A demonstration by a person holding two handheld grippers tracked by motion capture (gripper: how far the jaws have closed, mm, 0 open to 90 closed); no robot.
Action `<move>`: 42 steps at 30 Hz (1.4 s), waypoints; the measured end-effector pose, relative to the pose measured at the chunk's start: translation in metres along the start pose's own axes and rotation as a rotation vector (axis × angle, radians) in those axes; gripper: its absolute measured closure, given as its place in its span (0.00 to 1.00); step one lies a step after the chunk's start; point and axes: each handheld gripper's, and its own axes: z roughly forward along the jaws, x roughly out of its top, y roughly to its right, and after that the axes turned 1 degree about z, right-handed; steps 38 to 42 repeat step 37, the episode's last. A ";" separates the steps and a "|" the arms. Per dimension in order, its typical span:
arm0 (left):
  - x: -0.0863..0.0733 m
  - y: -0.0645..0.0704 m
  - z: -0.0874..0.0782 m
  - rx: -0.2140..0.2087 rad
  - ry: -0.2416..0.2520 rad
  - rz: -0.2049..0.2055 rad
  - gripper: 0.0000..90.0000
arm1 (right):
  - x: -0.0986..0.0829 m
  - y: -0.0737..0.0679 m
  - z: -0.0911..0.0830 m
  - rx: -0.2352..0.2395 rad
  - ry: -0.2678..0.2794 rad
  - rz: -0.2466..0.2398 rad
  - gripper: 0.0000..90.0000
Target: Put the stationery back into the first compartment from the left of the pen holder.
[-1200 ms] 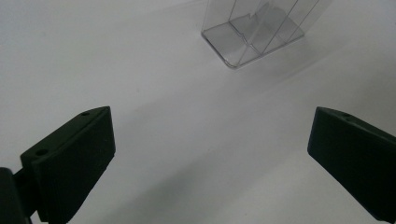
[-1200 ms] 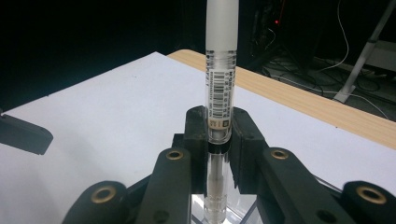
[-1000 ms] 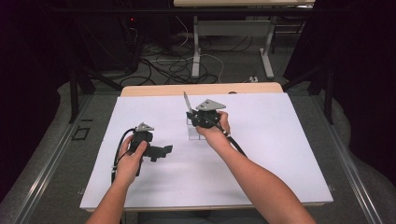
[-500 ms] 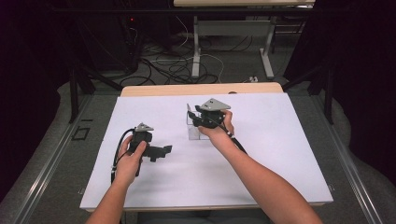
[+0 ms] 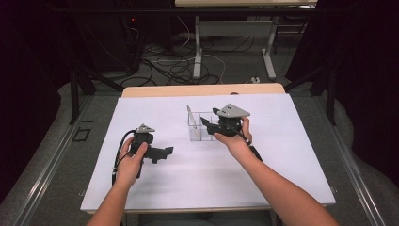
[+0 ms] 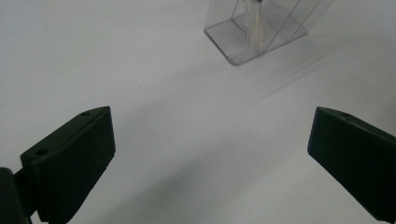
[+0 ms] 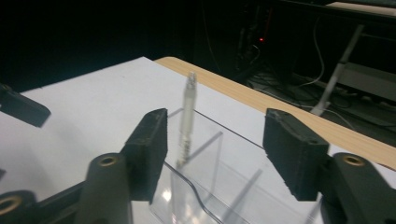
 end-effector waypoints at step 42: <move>-0.002 -0.003 0.002 0.005 -0.003 -0.019 0.01 | -0.068 0.067 -0.086 -0.183 -0.194 0.070 0.03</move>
